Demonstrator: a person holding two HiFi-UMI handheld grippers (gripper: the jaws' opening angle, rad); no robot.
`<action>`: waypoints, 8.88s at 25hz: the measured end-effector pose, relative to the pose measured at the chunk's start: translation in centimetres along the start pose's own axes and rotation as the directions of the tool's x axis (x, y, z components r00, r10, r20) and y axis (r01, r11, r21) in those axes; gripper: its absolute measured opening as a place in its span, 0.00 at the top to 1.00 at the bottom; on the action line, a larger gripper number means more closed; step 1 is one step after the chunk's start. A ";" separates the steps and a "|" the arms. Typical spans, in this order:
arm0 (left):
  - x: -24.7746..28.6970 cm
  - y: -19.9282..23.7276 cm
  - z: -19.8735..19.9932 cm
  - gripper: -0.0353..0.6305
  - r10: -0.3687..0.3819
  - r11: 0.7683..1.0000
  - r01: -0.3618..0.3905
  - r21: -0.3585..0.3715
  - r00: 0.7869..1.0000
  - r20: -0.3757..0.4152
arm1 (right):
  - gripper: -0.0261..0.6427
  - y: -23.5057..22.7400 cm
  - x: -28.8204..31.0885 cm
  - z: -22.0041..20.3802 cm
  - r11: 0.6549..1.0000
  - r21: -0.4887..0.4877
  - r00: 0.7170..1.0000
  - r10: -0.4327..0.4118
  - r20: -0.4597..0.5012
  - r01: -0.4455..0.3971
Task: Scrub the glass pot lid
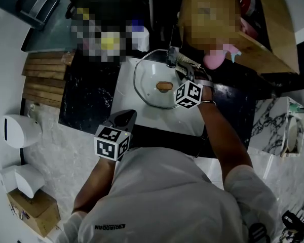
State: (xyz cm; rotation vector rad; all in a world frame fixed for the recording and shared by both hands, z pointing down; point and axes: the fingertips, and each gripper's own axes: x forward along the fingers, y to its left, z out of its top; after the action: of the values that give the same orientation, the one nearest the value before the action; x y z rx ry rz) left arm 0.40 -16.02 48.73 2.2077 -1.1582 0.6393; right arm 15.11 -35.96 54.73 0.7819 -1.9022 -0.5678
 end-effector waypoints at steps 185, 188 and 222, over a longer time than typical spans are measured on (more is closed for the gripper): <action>-3.5 5.3 -1.3 0.92 -0.269 0.958 0.266 0.107 0.963 0.015 | 0.82 3.5 -2.6 4.2 0.916 0.320 0.955 -0.165 -0.246 0.241; -4.1 6.2 -1.7 0.92 -0.252 0.964 0.249 0.097 0.968 0.019 | 0.82 3.5 -1.5 4.1 0.899 0.352 0.948 -0.170 -0.269 0.261; -4.9 10.8 -2.5 0.92 -0.224 0.974 0.223 0.048 0.974 0.022 | 0.82 1.8 3.6 7.5 0.857 0.417 0.940 -0.195 -0.281 0.303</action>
State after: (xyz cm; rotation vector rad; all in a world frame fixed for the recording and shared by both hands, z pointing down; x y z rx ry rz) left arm -11.56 -16.60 50.21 2.3487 -0.8974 0.5467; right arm 6.65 -36.92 54.89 1.3578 -1.7433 -0.1643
